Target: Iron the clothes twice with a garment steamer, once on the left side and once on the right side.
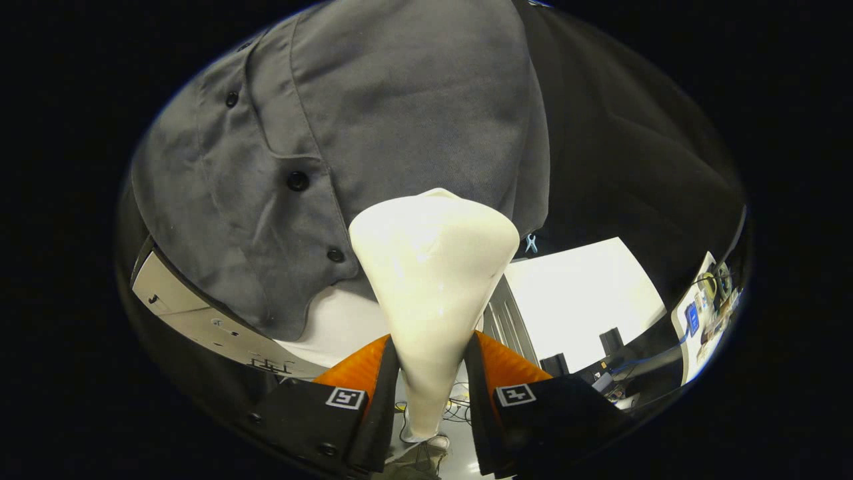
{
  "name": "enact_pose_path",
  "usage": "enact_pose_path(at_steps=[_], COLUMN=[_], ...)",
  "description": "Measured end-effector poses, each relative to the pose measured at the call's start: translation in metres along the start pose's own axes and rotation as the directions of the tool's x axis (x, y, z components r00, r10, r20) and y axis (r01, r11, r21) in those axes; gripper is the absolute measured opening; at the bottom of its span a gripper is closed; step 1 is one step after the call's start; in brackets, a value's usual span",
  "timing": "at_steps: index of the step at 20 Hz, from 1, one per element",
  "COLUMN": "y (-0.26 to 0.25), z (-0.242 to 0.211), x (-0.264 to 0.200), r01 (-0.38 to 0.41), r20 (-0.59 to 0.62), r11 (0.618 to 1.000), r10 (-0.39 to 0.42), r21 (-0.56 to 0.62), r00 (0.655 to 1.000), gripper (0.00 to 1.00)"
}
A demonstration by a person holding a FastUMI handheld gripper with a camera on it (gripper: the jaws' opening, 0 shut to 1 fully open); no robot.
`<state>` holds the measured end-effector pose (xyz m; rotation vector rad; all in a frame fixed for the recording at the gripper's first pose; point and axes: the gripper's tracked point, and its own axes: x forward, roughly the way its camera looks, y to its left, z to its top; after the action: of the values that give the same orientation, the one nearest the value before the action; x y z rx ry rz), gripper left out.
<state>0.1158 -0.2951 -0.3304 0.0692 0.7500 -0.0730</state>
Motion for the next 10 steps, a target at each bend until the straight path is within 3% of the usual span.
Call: enact_pose_path(at_steps=[10], y=[0.07], z=[0.039], x=[-0.101], r01=[0.024], r20=[0.187], r11=[0.998], r10=[-0.035], r21=[0.064], r00=[0.982], gripper=[0.57])
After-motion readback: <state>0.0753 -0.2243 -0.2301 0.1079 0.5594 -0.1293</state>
